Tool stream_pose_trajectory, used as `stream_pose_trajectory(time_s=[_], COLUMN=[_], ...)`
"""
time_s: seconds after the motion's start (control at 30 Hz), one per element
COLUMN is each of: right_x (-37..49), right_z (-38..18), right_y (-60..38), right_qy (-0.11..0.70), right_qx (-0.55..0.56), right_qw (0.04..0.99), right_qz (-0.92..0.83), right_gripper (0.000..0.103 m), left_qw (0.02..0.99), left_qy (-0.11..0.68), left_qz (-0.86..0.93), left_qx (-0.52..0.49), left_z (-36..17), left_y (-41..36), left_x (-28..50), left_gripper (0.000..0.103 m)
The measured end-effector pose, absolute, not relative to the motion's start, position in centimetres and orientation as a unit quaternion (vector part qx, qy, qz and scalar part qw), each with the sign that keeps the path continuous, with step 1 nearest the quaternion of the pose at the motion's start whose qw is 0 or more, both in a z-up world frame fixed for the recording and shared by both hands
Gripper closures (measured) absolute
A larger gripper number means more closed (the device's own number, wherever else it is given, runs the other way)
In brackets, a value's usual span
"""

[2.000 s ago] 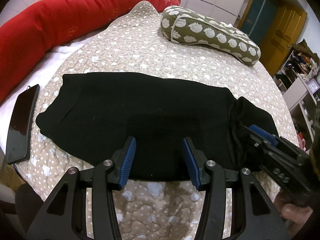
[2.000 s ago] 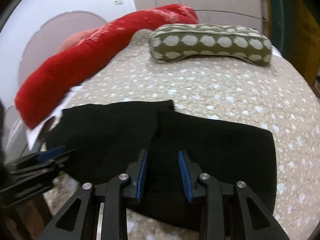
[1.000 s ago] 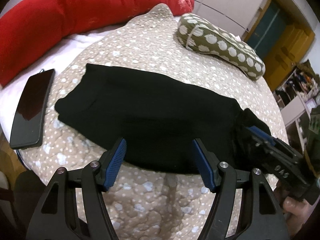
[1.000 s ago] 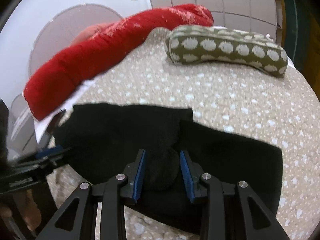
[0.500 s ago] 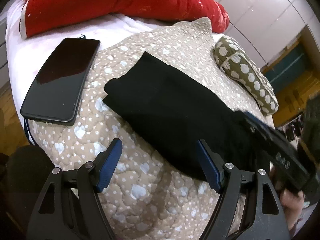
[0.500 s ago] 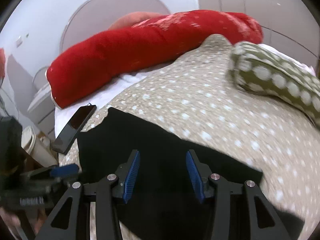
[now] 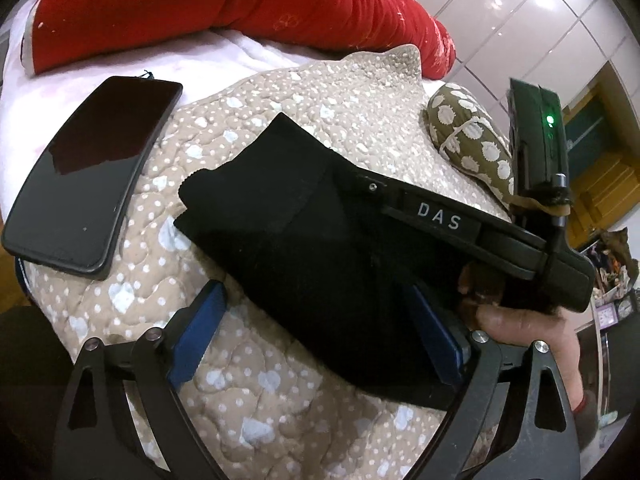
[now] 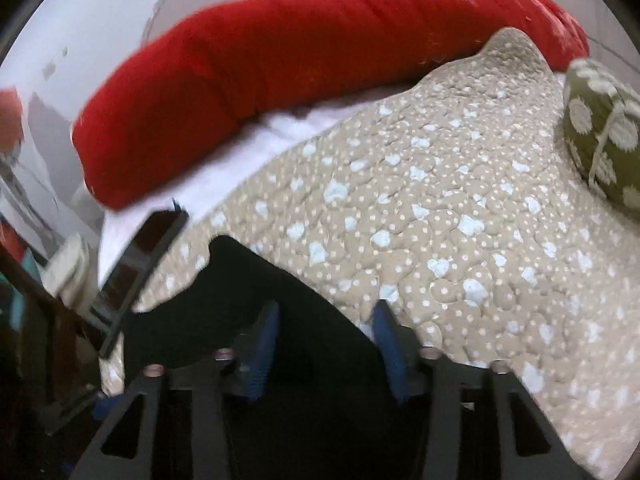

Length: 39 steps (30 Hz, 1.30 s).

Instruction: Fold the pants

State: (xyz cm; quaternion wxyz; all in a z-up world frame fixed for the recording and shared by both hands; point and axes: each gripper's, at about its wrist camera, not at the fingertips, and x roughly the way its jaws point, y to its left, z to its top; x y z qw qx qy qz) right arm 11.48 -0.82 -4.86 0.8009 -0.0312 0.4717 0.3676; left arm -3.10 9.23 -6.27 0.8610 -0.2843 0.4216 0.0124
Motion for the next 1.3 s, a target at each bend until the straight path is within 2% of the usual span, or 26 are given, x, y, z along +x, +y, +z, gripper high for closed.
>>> stream_pose_trajectory(time_s=[0.2,0.3,0.4,0.43,0.5,0.53,0.57,0.6,0.67,0.7,0.93,1.0,1.03,1.1,1.13,1.17,1.23,1.3], right_x=[10.8,10.9,11.0,11.2,11.0,10.8,10.4,10.0,9.4,9.2,7.1,6.9,6.8,7.1,7.5,8.0,8.4,8.9], right_z=[-4.5,-4.3,-4.6,-4.8,-4.7,-4.5,-4.1,-3.7,-2.3,-1.8,2.8,3.2,3.1,2.7,2.4,1.8,0.9,-0.4], right_y=[-0.9,-0.5,0.1,0.1,0.0,0.0,-0.1,-0.1,-1.2,-1.7,-7.9,-8.5,-8.7,-8.4,-8.1,-7.2,-5.5,-2.6], right_qy=[0.461,0.461,0.46,0.463,0.459,0.454,0.441,0.431,0.41,0.404,0.362,0.353,0.352,0.365,0.375,0.391,0.414,0.429], right_qx=[-0.036,-0.06,-0.082,-0.077,-0.068,-0.068,-0.07,-0.071,-0.044,-0.03,0.037,0.026,0.023,0.028,0.031,0.029,0.004,-0.071], right_qw=[0.809,0.806,0.801,0.8,0.805,0.808,0.818,0.826,0.841,0.845,0.87,0.879,0.882,0.875,0.868,0.855,0.839,0.83], right_qz=[0.362,0.366,0.374,0.373,0.371,0.368,0.362,0.357,0.35,0.349,0.333,0.318,0.313,0.316,0.323,0.34,0.354,0.35], right_gripper=[0.066,0.06,0.058,0.059,0.069,0.077,0.088,0.093,0.101,0.103,0.103,0.101,0.097,0.073,0.054,0.051,0.051,0.051], left_qw=[0.865,0.865,0.865,0.865,0.866,0.867,0.868,0.869,0.87,0.872,0.909,0.9,0.897,0.893,0.891,0.887,0.881,0.873], left_qy=[0.424,0.425,0.426,0.426,0.423,0.421,0.419,0.418,0.416,0.412,0.366,0.38,0.386,0.395,0.398,0.403,0.41,0.416], left_qz=[0.021,0.021,0.022,0.021,0.02,0.02,0.02,0.029,0.022,0.015,-0.022,-0.029,-0.028,-0.021,-0.02,-0.021,-0.021,-0.02], left_qx=[-0.268,-0.267,-0.265,-0.264,-0.266,-0.267,-0.266,-0.262,-0.265,-0.262,-0.199,-0.212,-0.215,-0.215,-0.217,-0.223,-0.235,-0.252], left_z=[-6.3,-6.3,-6.3,-6.2,-6.3,-6.3,-6.2,-6.1,-5.8,-5.4,-1.5,-2.0,-2.3,-2.9,-3.1,-3.4,-3.7,-4.1], left_y=[8.7,8.7,8.7,8.6,8.7,8.7,8.8,8.8,8.9,8.8,5.4,5.5,5.6,5.8,5.9,6.2,6.7,7.2], left_x=[-2.8,-2.8,-2.8,-2.8,-2.8,-2.8,-2.8,-2.9,-3.0,-3.1,-4.1,-3.7,-3.7,-3.5,-3.5,-3.4,-3.7,-4.2], left_gripper=[0.011,0.011,0.011,0.011,0.011,0.015,0.024,0.045,0.058,0.072,0.076,0.076,0.076,0.076,0.076,0.076,0.076,0.076])
